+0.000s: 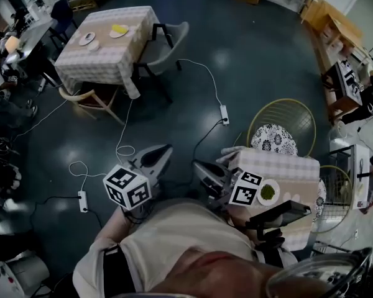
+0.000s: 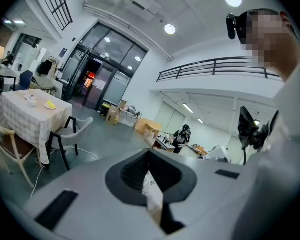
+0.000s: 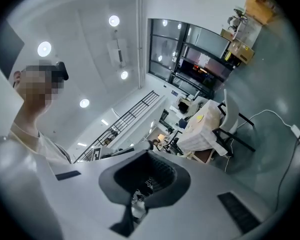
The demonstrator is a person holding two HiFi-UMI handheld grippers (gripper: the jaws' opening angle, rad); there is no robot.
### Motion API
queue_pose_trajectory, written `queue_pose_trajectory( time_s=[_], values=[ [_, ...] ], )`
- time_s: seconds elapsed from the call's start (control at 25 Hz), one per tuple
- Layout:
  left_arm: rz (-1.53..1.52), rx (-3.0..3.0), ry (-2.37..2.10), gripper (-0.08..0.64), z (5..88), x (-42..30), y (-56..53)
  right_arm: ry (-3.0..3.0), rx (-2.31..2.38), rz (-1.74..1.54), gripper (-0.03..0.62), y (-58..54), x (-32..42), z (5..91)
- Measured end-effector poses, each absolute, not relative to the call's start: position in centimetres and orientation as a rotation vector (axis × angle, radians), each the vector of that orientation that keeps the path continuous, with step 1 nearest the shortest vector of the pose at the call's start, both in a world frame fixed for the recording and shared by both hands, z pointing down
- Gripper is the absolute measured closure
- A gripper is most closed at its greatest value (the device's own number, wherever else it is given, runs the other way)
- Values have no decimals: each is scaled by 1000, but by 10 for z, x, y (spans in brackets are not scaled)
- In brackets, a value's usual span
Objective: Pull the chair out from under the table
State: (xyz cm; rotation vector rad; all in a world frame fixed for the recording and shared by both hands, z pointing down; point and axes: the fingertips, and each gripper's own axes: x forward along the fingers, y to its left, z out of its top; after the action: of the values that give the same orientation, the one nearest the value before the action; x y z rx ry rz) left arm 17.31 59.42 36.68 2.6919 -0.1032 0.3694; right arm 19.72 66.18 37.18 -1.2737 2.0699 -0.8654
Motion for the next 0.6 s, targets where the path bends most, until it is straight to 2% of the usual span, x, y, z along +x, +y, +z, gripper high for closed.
queue_pose_trajectory(
  time_s=[0.36, 0.6],
  values=[
    [307, 2668, -34, 552, 368, 184, 541, 1971, -1377, -916, 584, 615, 215, 374],
    [251, 2675, 18, 552, 365, 164, 468, 1941, -1379, -940, 584, 540, 191, 380]
  ],
)
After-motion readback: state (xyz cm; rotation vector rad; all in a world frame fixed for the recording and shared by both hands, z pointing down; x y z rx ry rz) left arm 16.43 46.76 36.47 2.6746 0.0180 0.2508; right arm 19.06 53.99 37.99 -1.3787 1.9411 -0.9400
